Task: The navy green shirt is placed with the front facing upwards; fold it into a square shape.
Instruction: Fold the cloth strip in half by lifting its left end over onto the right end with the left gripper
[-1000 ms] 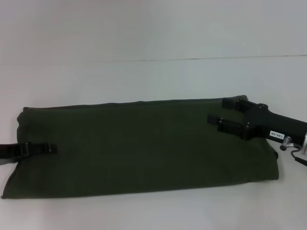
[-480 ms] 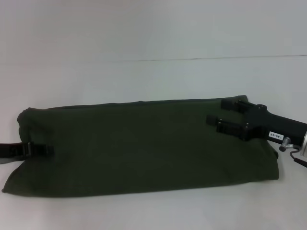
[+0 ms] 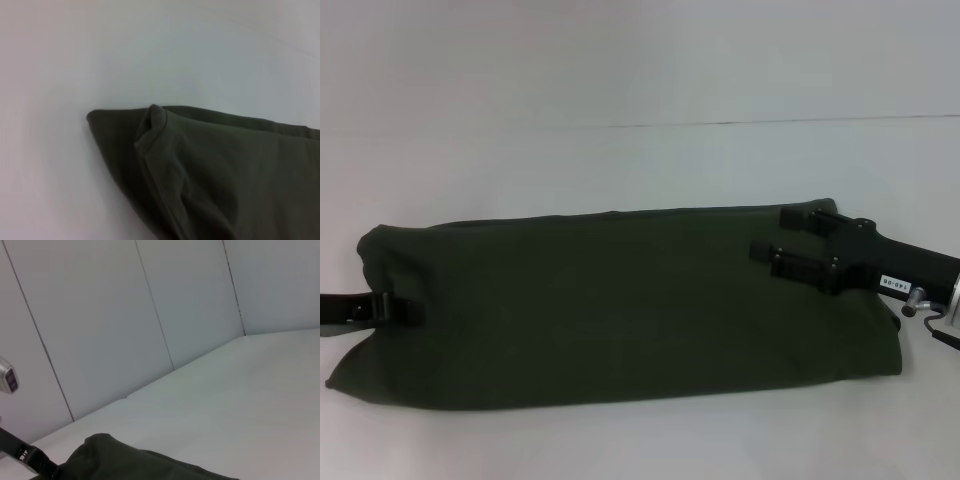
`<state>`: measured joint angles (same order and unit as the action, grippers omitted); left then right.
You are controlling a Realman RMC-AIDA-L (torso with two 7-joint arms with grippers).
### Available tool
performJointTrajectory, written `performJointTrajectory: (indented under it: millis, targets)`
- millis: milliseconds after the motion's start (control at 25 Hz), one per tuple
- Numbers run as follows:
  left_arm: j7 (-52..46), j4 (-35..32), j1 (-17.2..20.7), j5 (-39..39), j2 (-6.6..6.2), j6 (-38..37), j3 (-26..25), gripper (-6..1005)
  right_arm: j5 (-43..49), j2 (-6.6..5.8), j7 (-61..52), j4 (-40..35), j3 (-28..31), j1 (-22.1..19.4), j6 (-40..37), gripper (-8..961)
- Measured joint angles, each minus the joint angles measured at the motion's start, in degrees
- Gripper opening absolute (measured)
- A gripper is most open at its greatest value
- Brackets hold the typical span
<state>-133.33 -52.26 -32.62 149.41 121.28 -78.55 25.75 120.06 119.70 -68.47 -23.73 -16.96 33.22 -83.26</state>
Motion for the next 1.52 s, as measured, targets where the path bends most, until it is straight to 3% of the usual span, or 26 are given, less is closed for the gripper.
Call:
performJointTrajectory:
  millis: [120, 520, 760, 1120, 1520]
  targets:
    - [0.00, -0.05, -0.16, 0.00, -0.02, -0.12, 0.00, 135, 0.05, 0.00, 0.01, 0.00, 0.00, 0.00, -0.06, 826]
    - [0.01, -4.13, 0.37, 0.24, 0.03, -0.28, 0.00, 119, 0.00, 0.19, 0.23, 1.35, -2.17, 1.01, -0.03, 826]
    - [0.28, -5.05, 1.02, 0.46, -0.81, 0.06, -0.42, 119, -0.01, 0.35, 0.99, 3.23, -2.65, 2.25, 0.30, 825]
    - [0.57, -7.73, 1.95, -0.02, -0.89, -0.59, -0.45, 119, 0.14, 0.41, 1.52, 4.82, -3.64, 3.79, 1.20, 824]
    - [0.62, -11.28, 1.22, -14.42, -0.04, -11.48, -0.06, 120, 0.08, 0.61, 5.31, 9.41, -8.12, 5.99, 5.91, 820]
